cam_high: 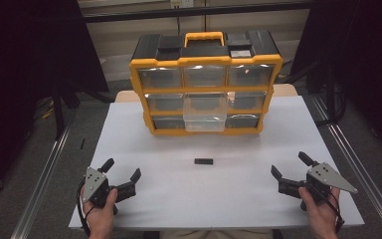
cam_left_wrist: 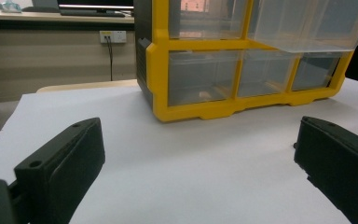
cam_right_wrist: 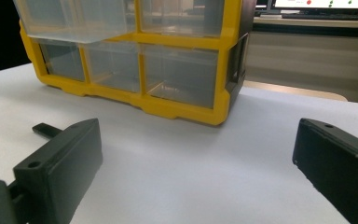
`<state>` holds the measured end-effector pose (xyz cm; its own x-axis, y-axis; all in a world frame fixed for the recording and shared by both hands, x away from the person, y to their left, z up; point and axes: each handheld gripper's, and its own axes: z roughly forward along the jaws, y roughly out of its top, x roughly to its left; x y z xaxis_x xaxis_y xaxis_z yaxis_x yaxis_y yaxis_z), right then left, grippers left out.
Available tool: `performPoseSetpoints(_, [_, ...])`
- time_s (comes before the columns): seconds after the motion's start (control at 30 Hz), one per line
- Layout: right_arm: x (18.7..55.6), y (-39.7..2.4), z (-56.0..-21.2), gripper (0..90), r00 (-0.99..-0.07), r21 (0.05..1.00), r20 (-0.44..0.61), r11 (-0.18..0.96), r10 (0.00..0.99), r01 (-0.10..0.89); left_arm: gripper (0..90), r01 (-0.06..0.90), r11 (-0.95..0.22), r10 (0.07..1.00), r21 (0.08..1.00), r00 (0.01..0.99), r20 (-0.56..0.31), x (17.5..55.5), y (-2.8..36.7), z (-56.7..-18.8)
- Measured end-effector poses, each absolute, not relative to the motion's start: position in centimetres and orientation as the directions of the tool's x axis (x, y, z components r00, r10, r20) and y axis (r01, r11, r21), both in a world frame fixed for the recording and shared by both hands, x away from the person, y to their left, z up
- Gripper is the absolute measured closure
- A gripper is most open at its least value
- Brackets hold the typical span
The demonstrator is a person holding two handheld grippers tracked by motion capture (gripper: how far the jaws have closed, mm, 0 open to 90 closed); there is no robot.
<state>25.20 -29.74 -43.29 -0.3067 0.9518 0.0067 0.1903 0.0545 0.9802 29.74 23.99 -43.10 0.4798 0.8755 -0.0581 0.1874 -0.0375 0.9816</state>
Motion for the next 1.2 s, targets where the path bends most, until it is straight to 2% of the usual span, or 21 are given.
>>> performPoseSetpoints(0.17, [25.3, -29.7, -43.4, 0.9, -0.310, 0.978, 0.004, 0.061, 0.951, 0.202, 1.8, 0.192, -0.043, 0.873, 0.980, 0.484, -0.057, 29.7, 23.8, -43.1])
performPoseSetpoints(0.27, [25.2, -29.7, -43.4, 3.9, -0.336, 0.975, 0.007, 0.068, 0.942, 0.211, 1.8, 0.187, -0.050, 0.872, 0.981, 0.488, -0.048, 29.8, 23.7, -43.1])
performPoseSetpoints(0.63, [25.4, -29.4, -43.5, 1.7, -0.372, 0.972, 0.011, 0.077, 0.928, 0.222, 1.8, 0.188, -0.047, 0.868, 0.981, 0.493, -0.053, 29.9, 23.4, -43.0])
performPoseSetpoints(1.2, [26.8, -27.2, -43.5, 4.7, -0.474, 0.942, 0.026, 0.137, 0.880, 0.306, 1.8, 0.192, -0.075, 0.853, 0.979, 0.521, -0.037, 29.7, 22.7, -43.2])
